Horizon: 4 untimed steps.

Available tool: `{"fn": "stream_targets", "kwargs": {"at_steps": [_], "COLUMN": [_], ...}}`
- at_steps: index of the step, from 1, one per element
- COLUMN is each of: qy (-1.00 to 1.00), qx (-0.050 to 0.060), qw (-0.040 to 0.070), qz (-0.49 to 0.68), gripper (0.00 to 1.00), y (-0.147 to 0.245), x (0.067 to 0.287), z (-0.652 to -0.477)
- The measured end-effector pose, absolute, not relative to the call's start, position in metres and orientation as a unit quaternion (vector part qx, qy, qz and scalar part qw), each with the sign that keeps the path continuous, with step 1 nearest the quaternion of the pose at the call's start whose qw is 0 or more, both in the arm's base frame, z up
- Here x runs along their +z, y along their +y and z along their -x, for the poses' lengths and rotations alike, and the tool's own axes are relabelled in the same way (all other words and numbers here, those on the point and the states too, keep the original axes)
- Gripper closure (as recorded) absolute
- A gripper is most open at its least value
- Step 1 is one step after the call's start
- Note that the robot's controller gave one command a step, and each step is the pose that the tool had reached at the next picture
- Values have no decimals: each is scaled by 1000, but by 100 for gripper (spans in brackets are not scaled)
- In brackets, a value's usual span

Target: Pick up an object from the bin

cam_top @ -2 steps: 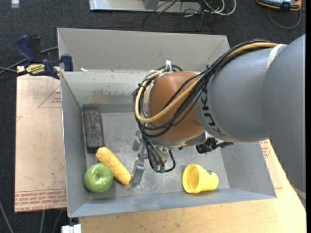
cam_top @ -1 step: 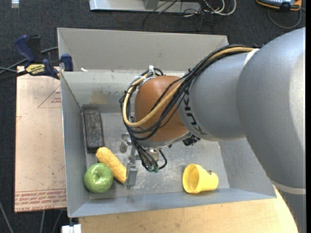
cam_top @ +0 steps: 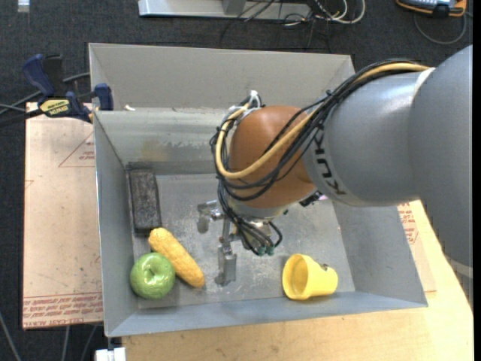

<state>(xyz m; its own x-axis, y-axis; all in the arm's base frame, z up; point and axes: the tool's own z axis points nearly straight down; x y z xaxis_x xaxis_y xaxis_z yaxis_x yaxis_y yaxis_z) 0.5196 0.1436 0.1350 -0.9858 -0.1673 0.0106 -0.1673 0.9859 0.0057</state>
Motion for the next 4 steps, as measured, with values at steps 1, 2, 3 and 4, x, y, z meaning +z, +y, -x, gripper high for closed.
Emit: {"fn": "stream_targets", "kwargs": {"at_steps": [1,2,3,4], "qy": [-999,-993,-999,-1000], "qx": [0,-1,-3,-1], "qw": [-2,2,-4,3], "qz": [46,117,33,-9], "gripper": [0,0,0,0], "y": [118,152,153,152], "x": [165,157,115,87], "z": [-533,-514,-499,-530]}}
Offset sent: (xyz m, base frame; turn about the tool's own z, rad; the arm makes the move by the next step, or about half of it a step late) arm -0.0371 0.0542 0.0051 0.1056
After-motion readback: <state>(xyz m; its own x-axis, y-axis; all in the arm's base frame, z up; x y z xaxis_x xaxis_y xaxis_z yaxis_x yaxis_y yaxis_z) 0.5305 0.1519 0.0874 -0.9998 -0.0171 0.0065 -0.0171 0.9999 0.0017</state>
